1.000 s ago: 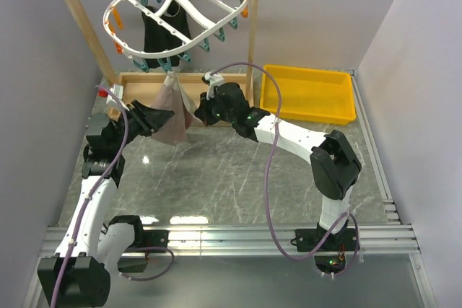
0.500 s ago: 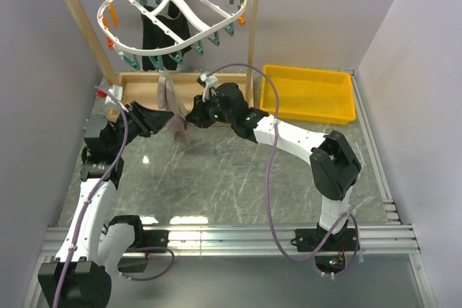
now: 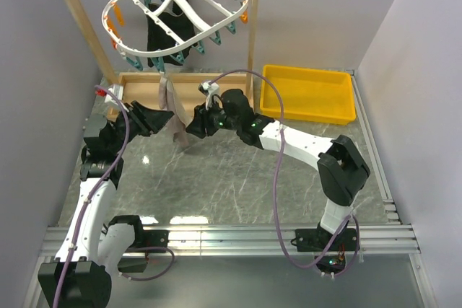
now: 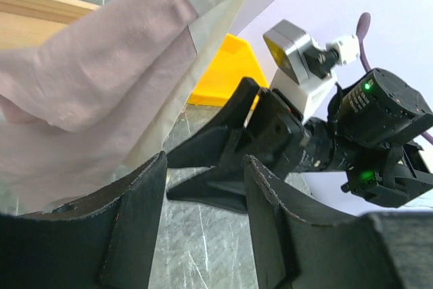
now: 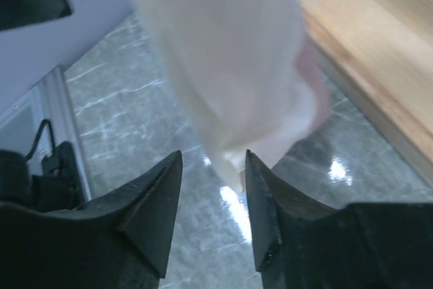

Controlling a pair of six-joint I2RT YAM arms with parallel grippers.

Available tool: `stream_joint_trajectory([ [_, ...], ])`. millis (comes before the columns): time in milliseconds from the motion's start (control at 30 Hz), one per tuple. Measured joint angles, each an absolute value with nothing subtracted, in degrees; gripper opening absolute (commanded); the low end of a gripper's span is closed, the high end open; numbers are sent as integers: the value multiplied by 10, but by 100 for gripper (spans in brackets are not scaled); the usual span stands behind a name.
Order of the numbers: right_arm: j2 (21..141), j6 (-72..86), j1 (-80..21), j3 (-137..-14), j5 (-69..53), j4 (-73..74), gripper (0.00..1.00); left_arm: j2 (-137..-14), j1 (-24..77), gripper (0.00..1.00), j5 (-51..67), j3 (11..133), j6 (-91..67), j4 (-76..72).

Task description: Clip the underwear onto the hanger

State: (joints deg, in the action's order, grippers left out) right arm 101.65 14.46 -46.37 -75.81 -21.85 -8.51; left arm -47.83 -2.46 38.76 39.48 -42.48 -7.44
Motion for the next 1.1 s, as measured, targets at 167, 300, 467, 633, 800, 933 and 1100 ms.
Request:
stream_joint_trajectory([
  [167, 1005, 144, -467, -745, -260, -98, 50, -482, -25, 54, 388, 409, -415, -75],
  [300, 1004, 145, -467, -745, -290, -101, 50, -485, -25, 54, 392, 417, -411, -81],
  [467, 1003, 145, -464, -745, -311, -103, 50, -485, -25, 53, 401, 417, -406, -93],
  [633, 987, 143, -448, -745, -322, -103, 50, -485, -26, 52, 416, 417, -389, -106],
  [800, 942, 140, -431, -745, -327, -106, 50, -485, -26, 50, 433, 422, -367, -118],
  [933, 901, 143, -413, -745, -324, -117, 50, -484, -15, 50, 440, 435, -329, -116],
  [1100, 869, 150, -367, -746, -311, -134, 50, -471, 37, 50, 434, 451, -263, -102],
])
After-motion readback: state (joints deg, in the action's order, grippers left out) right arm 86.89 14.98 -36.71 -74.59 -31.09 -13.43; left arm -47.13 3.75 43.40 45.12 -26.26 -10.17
